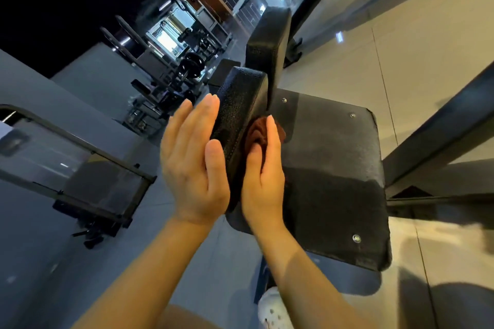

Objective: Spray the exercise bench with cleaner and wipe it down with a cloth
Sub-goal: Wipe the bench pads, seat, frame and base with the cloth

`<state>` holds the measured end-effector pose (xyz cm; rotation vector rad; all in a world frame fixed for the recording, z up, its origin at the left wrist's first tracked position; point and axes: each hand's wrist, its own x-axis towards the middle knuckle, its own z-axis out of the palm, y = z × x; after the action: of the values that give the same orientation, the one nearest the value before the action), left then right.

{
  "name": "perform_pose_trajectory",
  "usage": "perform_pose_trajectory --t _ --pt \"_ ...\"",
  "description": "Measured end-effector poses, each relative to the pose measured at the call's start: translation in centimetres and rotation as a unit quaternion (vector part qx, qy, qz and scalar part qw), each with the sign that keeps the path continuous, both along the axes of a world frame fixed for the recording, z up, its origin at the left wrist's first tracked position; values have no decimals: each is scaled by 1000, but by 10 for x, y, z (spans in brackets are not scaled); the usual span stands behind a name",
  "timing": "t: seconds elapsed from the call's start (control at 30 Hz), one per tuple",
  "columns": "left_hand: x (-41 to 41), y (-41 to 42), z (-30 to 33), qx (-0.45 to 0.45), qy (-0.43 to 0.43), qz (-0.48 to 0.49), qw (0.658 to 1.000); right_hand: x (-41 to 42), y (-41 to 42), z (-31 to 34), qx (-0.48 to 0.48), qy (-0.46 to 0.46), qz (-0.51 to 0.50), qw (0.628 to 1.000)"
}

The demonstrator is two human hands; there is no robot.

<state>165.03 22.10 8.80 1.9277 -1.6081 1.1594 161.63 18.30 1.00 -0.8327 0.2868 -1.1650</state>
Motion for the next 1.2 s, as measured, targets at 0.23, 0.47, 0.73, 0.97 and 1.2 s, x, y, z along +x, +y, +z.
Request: perform_pose_trajectory --t 0.23,0.47,0.73,0.97,1.2 --pt "-29 66 -77 102 -69 45 991 -1 12 -165 -77 449 21 890" --pt "-3 112 -129 241 141 150 948 29 31 -167 -279 477 5 834" --pt "48 114 -168 336 112 199 914 86 -29 -144 -396 388 51 831" --pt "77 101 -175 384 2 210 899 24 -96 -250 -91 605 -11 791" --pt "84 101 -181 319 23 140 937 65 -26 -163 -215 476 51 851"
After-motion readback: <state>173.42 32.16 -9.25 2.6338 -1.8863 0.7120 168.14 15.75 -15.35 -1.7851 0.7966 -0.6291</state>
